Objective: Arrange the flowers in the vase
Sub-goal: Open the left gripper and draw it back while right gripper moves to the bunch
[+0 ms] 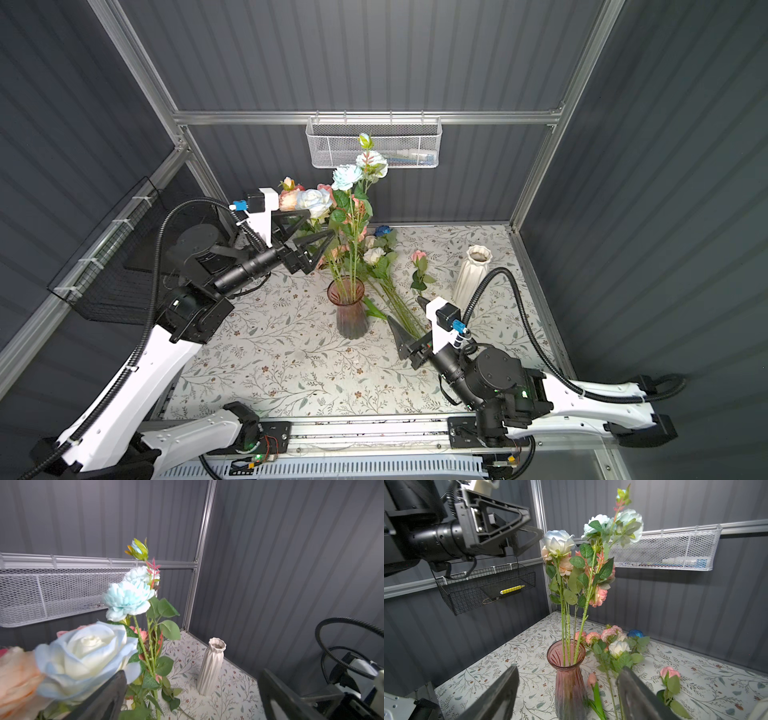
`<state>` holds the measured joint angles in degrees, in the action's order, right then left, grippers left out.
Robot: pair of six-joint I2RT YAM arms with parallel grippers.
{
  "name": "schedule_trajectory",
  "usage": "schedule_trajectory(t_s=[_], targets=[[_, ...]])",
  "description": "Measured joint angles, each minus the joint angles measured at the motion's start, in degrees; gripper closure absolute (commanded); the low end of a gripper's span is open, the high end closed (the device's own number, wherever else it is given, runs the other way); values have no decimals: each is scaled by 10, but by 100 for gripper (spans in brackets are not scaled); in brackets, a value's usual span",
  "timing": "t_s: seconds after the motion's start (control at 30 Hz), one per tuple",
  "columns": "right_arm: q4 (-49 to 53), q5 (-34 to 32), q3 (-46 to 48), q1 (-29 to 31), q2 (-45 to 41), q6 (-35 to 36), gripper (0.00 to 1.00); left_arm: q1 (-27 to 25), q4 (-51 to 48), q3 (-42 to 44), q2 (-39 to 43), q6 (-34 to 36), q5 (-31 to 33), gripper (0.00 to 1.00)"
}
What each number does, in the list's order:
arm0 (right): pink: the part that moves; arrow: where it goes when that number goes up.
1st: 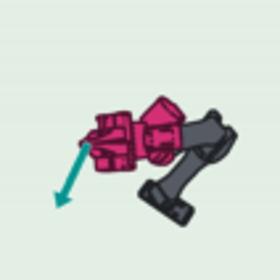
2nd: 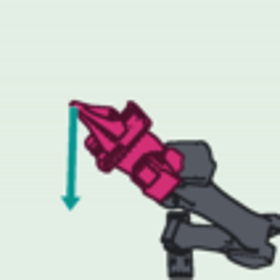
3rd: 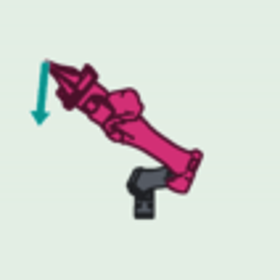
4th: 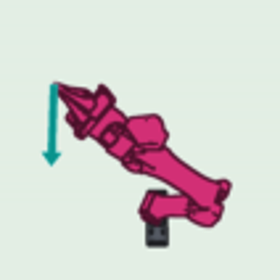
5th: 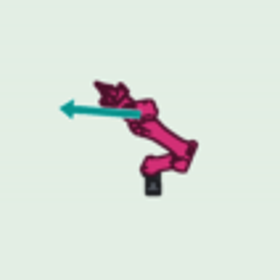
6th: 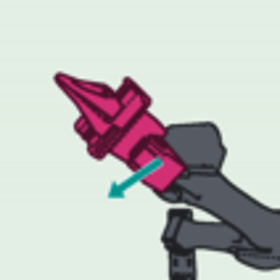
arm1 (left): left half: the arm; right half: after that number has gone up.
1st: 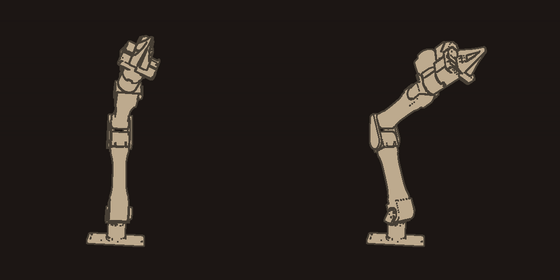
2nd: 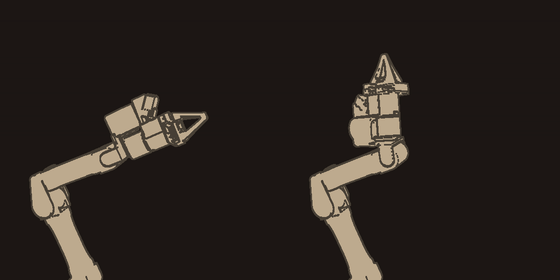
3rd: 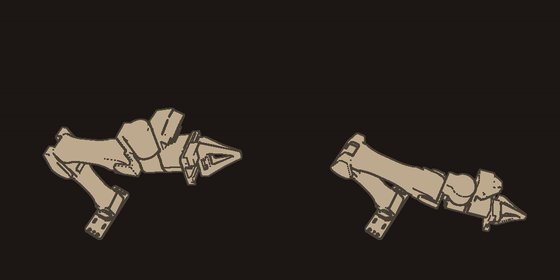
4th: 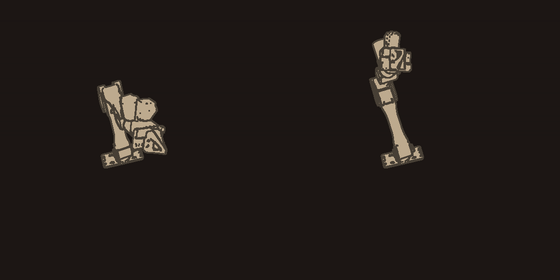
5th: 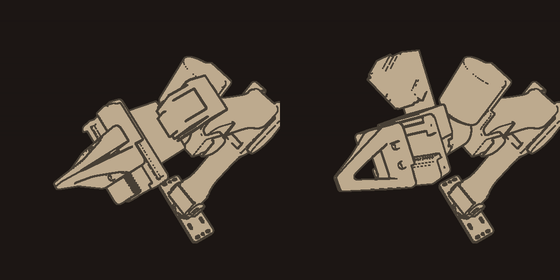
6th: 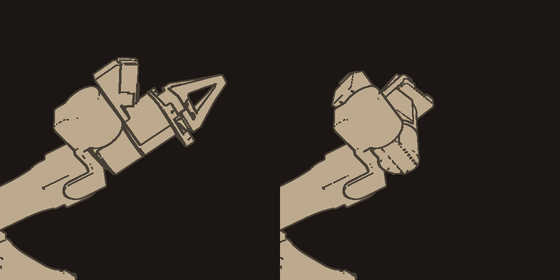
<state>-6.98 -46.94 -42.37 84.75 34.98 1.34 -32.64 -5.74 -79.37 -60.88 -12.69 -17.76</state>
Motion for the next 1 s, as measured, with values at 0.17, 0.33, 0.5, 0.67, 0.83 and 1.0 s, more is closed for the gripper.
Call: schedule_trajectory(t_s=[0.17, 0.33, 0.5, 0.67, 0.83, 1.0], targets=[[20, -7, 1, -9, 0, -21, 18, 0, 29, 19, 56, -43, 1, 0], [78, 6, 5, -64, 0, -88, 21, 0, 37, 104, 134, -87, 23, 0], [138, 88, 21, -199, 16, -181, 23, 0, 17, 234, 238, -121, 85, 0], [172, 203, 25, -312, 103, -245, 25, 0, -33, 316, 321, -144, 155, 0], [189, 317, 20, -396, 234, -275, 27, 0, -90, 354, 353, -169, 211, 0], [188, 382, -6, -453, 338, -284, 33, 0, -134, 376, 360, -186, 238, 0]])
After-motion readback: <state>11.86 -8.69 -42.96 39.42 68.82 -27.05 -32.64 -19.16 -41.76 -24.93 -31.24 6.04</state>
